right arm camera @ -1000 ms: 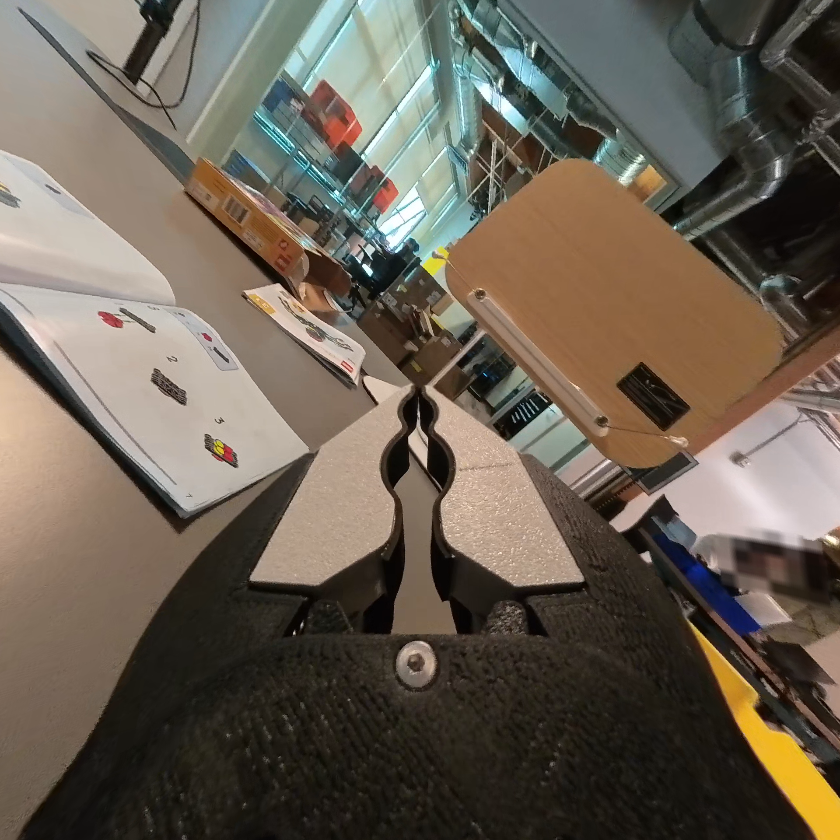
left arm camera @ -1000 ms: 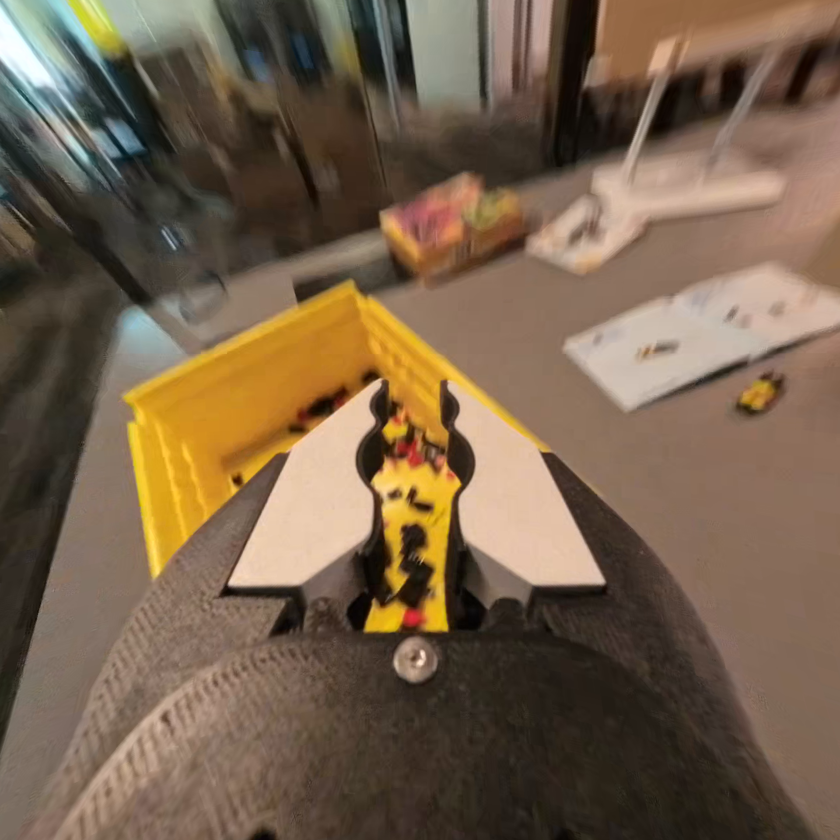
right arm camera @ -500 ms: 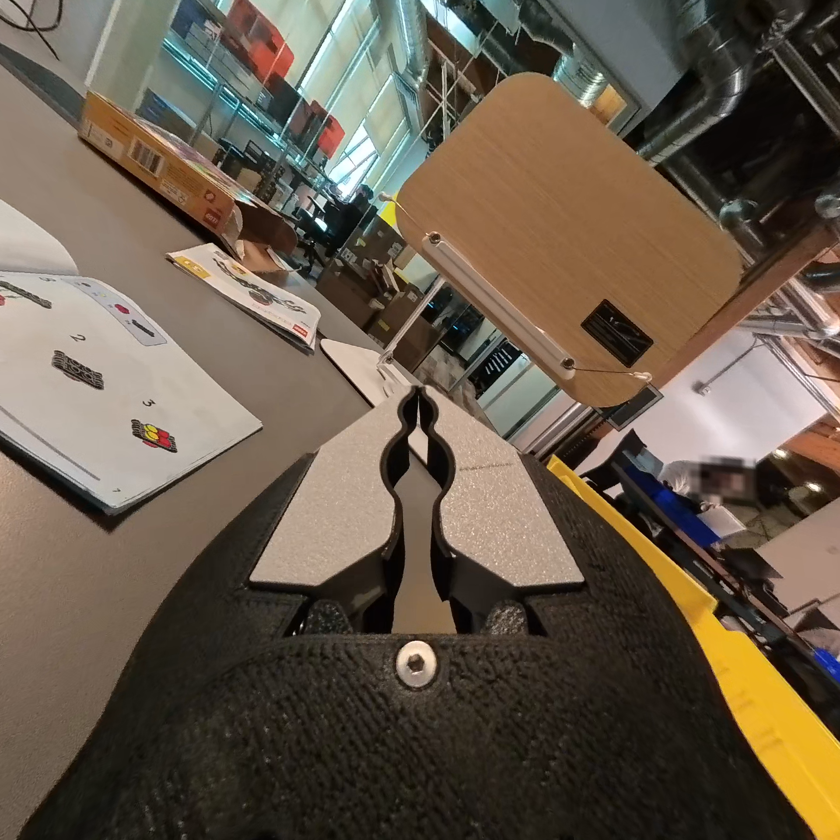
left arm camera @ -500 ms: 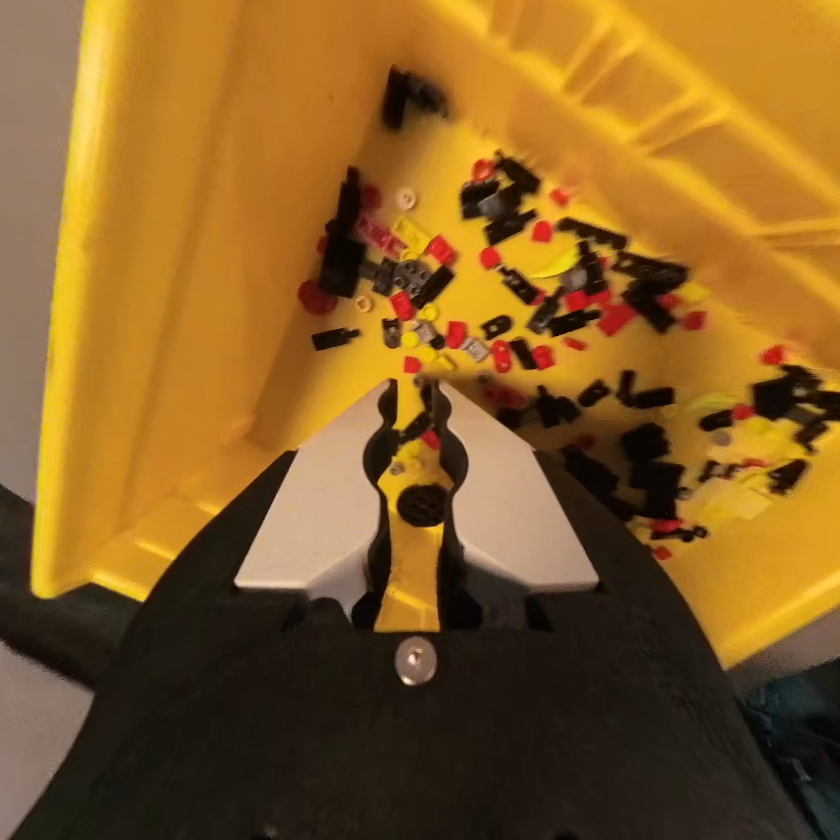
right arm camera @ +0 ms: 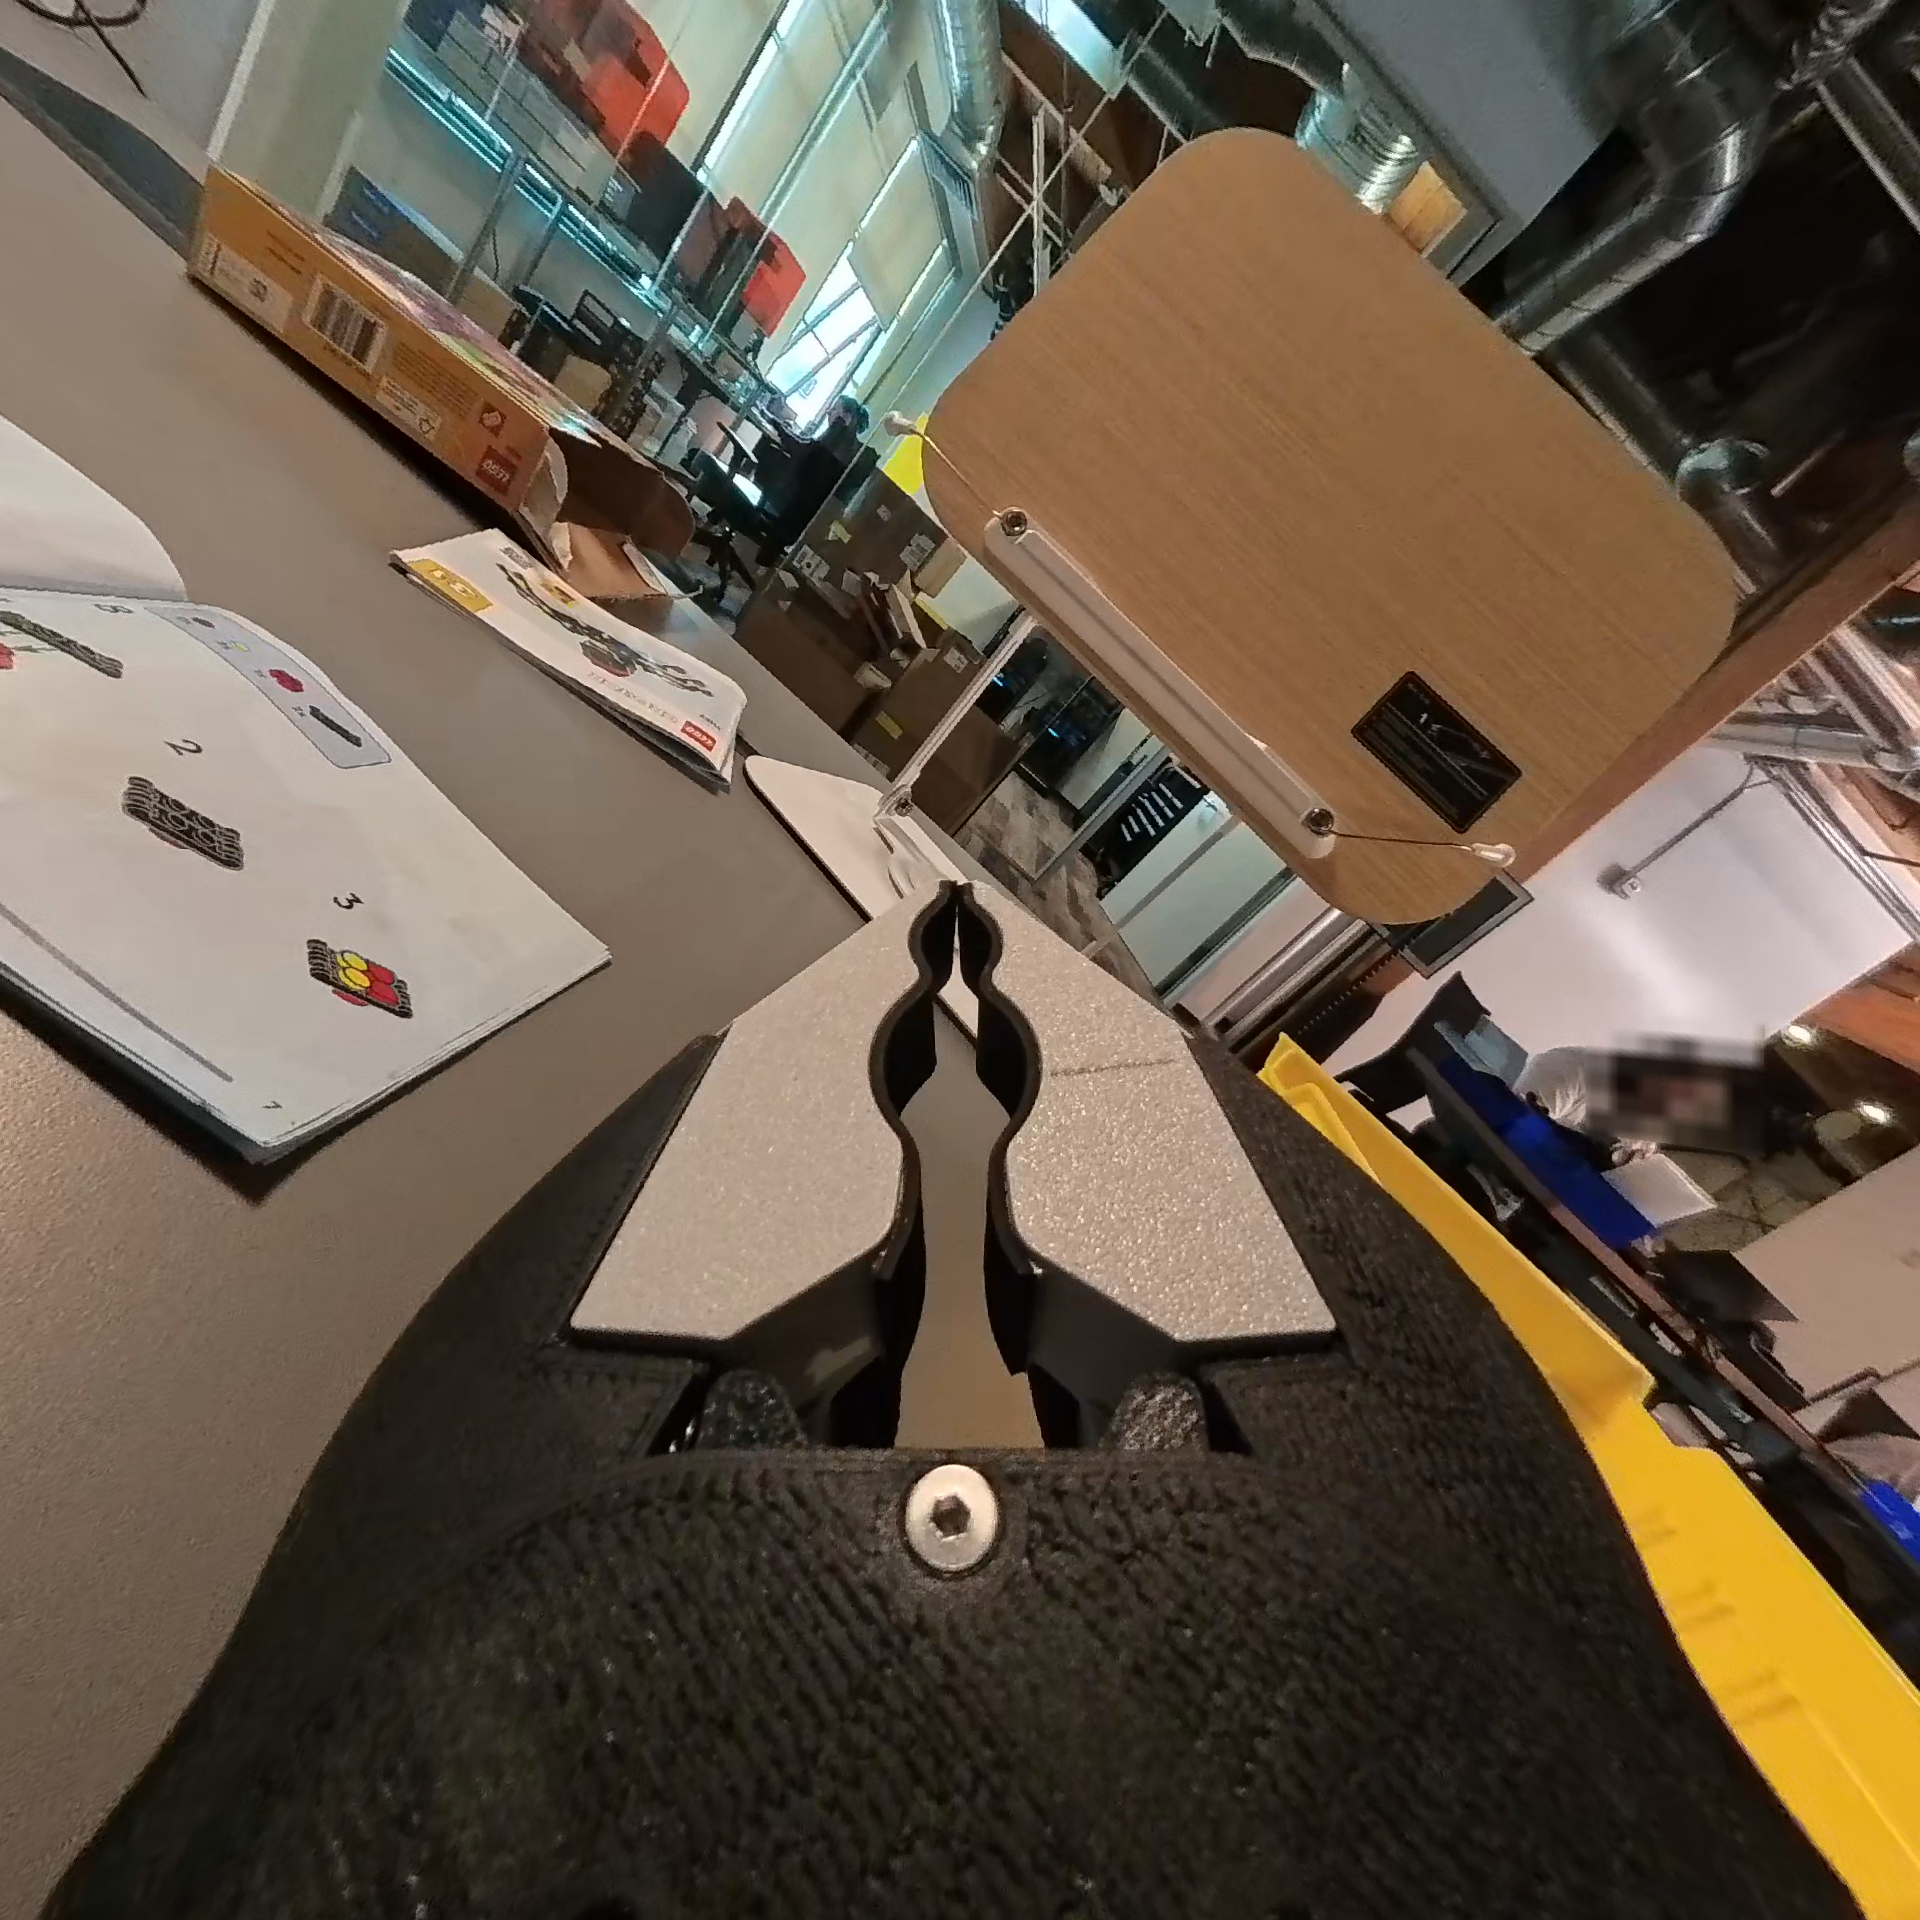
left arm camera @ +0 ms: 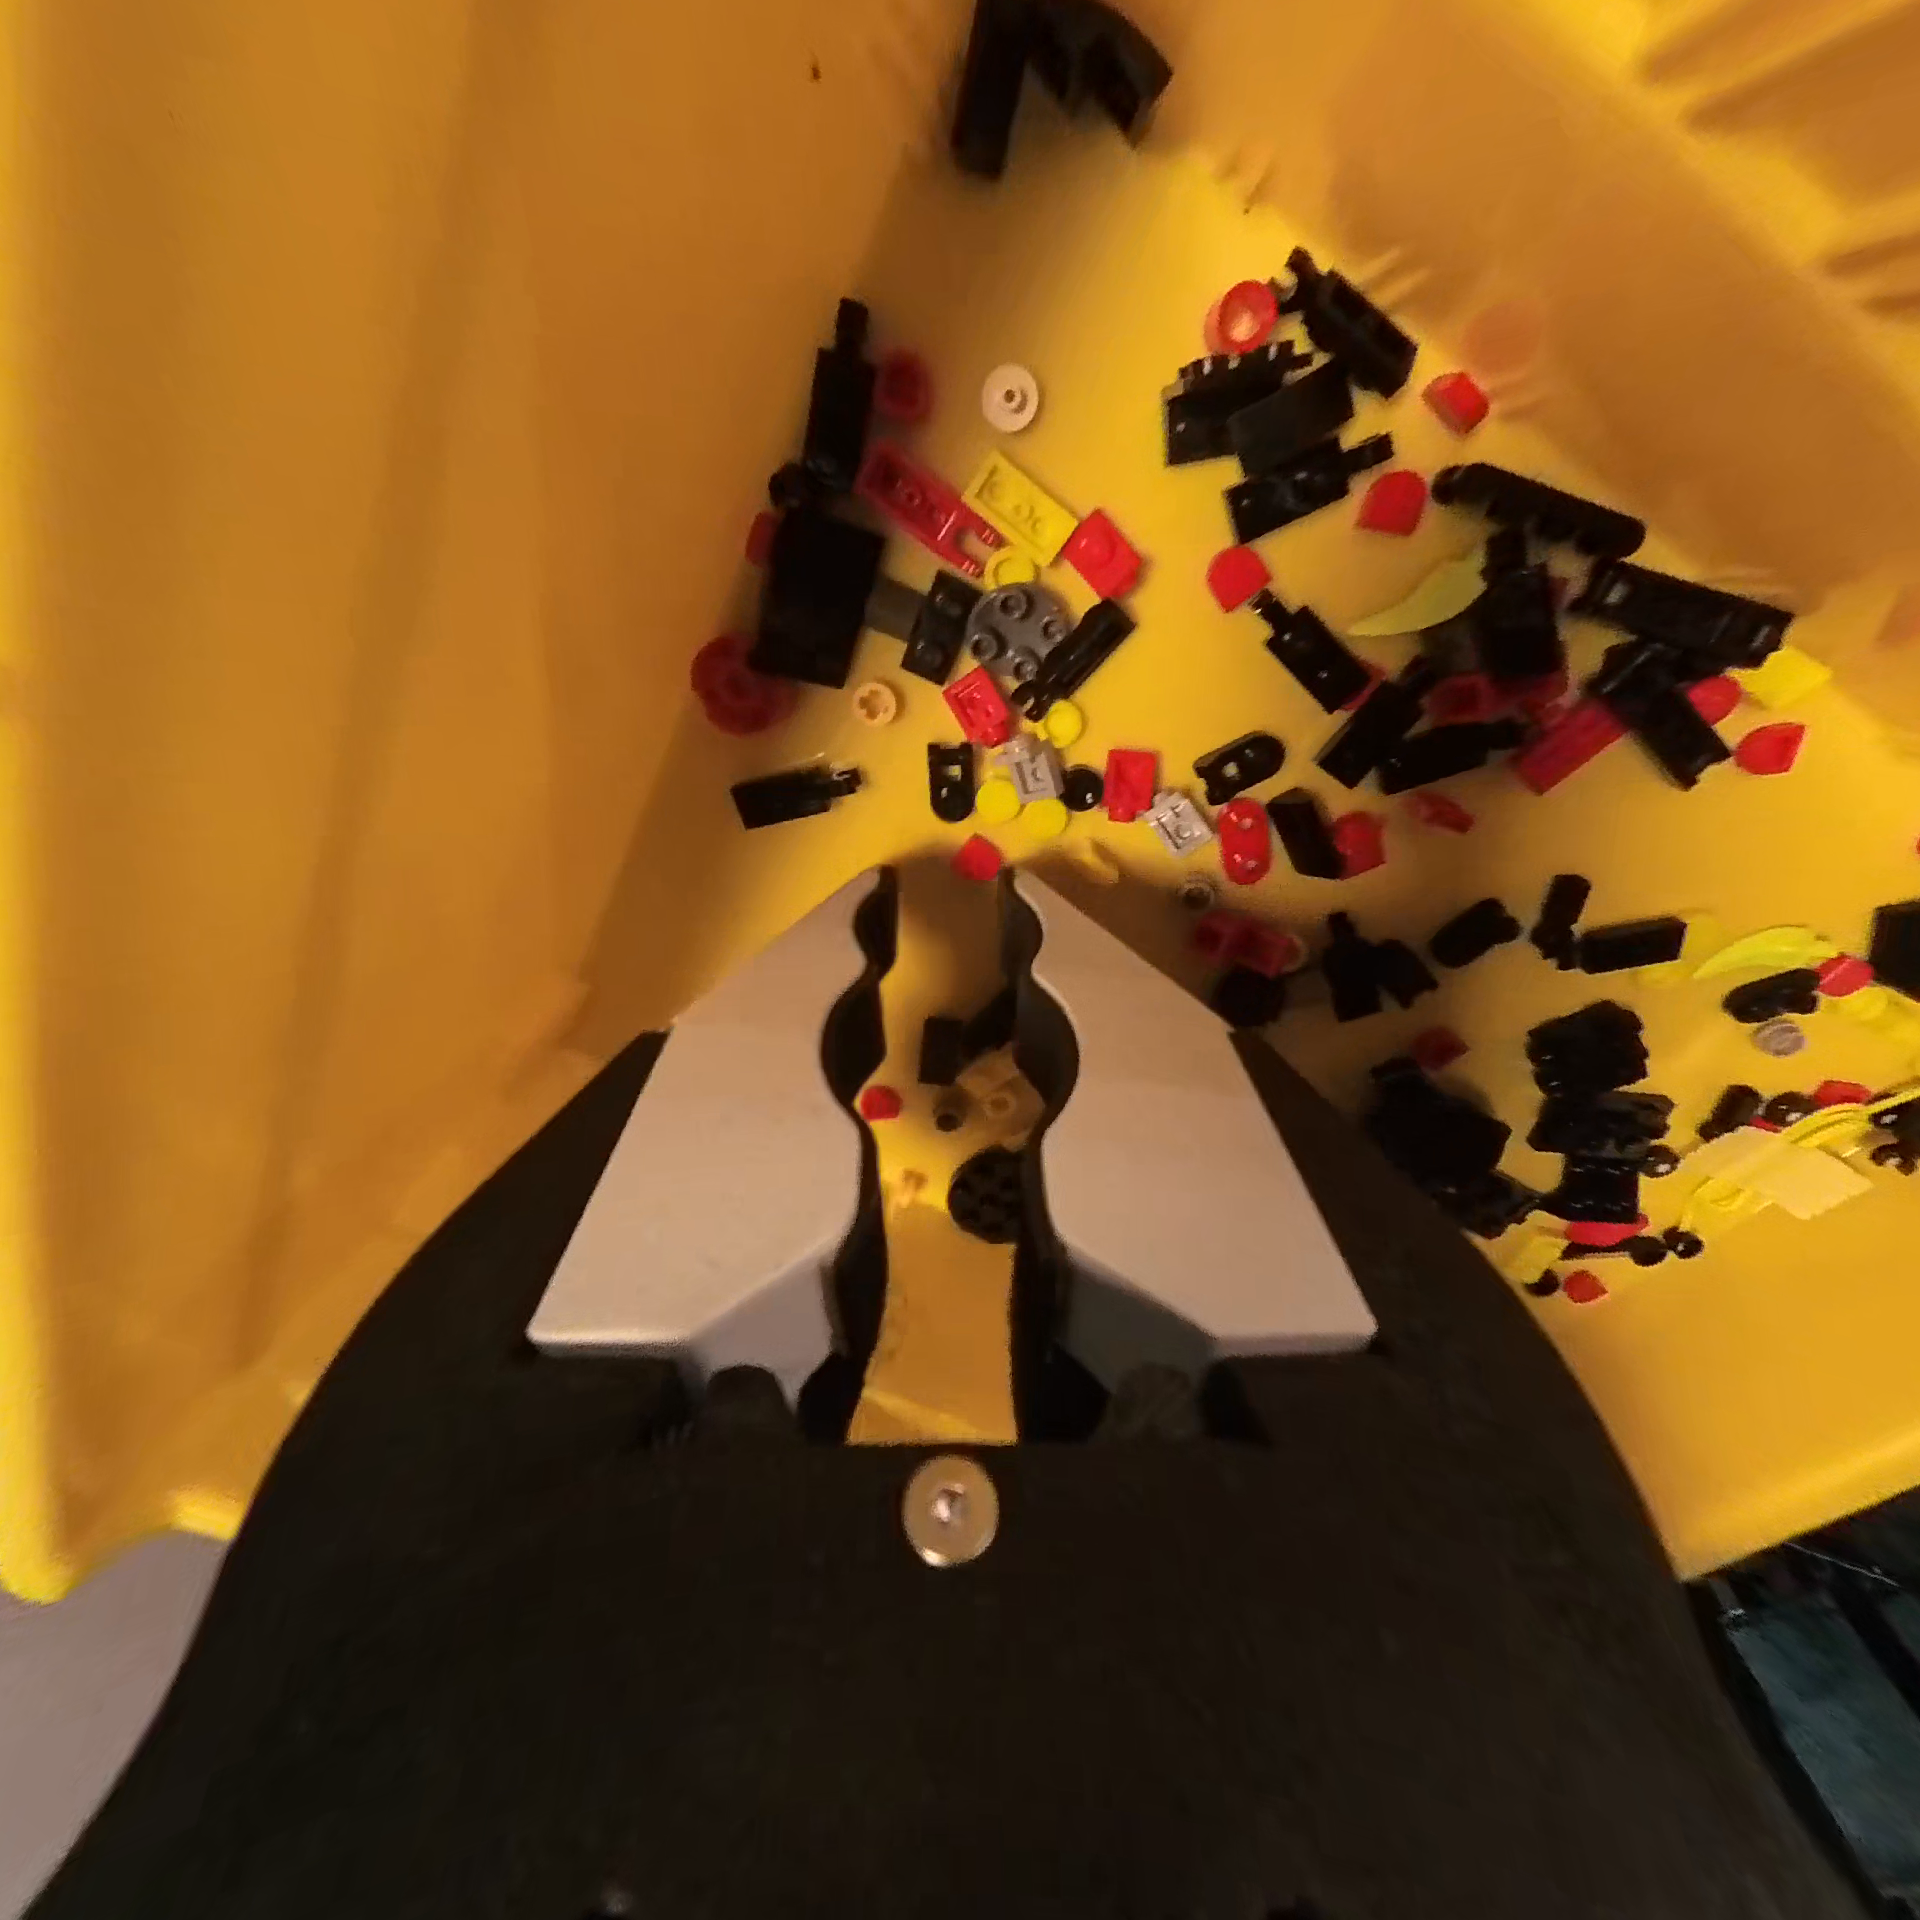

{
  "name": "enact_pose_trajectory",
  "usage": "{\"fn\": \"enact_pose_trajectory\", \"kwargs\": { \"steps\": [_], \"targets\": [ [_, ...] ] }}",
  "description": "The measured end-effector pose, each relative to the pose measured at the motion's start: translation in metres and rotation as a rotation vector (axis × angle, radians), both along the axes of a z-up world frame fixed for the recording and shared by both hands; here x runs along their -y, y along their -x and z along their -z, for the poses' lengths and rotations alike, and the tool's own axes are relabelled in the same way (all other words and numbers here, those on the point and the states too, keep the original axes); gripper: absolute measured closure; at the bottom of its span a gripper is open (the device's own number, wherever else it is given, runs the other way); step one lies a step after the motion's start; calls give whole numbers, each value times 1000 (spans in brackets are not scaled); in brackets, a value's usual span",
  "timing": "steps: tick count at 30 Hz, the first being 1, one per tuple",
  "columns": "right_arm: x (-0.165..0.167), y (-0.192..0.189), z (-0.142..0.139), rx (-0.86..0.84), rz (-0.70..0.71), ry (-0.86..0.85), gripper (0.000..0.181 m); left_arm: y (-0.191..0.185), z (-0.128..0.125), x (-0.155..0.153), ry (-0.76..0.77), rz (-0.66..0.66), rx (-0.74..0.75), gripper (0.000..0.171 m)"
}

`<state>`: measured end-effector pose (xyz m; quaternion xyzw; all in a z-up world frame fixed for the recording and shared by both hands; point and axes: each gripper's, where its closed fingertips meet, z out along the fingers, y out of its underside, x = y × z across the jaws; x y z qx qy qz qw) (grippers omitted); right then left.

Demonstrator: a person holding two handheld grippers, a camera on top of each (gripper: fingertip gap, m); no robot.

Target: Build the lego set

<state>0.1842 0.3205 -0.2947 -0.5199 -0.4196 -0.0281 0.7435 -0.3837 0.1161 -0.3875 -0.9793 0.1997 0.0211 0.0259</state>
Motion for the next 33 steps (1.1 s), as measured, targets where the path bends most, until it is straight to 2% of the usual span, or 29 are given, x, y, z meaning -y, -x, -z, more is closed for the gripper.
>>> {"fn": "enact_pose_trajectory", "kwargs": {
  "steps": [10, 12, 19, 22, 25, 27, 33],
  "targets": [
    [1, 3, 2, 9, -14, 10, 181, -9, 1, -4, -26, -9, 36, 165],
    [1, 3, 3, 10, -18, 12, 181, -8, 1, -4, -22, 6, 19, 171],
    [1, 4, 3, 3, -31, 26, 181, 0, -1, -1, -21, 16, -75, 169],
    [1, 5, 5, 4, -40, 33, 181, 13, -5, 4, -4, -84, -106, 158],
    [2, 6, 6, 10, -48, 39, 181, 25, -6, 17, 62, -227, -147, 156],
    [2, 7, 6, 10, -51, 41, 181, 23, -4, 24, 107, -340, -108, 157],
    [2, 8, 7, 10, -56, 49, 181, 16, -2, 21, 87, -452, -19, 153]
  ]
}}
